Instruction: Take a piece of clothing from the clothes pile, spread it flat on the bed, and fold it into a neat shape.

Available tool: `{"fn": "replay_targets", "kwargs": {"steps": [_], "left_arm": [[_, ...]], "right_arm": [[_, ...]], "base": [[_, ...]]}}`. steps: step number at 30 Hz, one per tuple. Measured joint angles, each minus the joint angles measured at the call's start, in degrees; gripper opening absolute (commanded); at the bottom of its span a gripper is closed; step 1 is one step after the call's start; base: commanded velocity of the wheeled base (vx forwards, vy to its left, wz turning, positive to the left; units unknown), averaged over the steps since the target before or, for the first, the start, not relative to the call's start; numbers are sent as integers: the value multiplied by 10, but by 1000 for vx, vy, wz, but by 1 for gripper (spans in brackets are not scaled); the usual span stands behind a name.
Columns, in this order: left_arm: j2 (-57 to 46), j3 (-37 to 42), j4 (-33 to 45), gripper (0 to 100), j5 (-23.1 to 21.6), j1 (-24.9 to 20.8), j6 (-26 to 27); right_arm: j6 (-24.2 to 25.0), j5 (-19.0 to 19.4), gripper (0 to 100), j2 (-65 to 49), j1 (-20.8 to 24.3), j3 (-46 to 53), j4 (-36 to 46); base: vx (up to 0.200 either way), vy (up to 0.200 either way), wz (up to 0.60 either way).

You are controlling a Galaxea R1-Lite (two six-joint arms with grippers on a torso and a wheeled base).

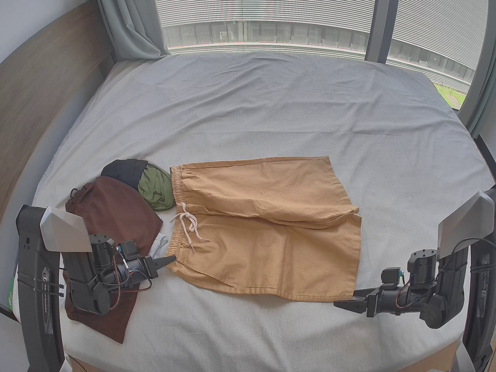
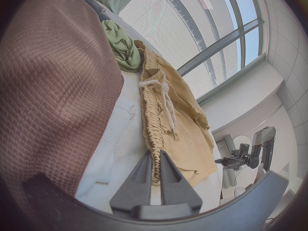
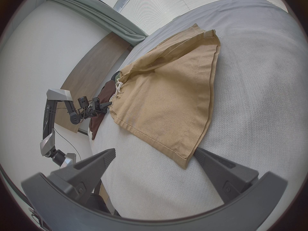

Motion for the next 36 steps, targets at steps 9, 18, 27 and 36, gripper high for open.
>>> {"fn": "replay_targets", "kwargs": {"steps": [9,18,27,36], "left_arm": [[0,1,-1,0,0,-1,1],[0,1,-1,0,-1,0,1],[0,0,0,0,-1,0,2],[-1,0,-1,0,-1,0,2]], "right_arm": [[2,-6,100,17,2,-10,-1],[7,-5,100,28,3,-27,0],[9,-7,100,31,3,-40,-1],[15,-8,0,32,3,-46,0]], "base": [[0,0,0],[0,0,0],[0,0,0],[0,0,0]]}}
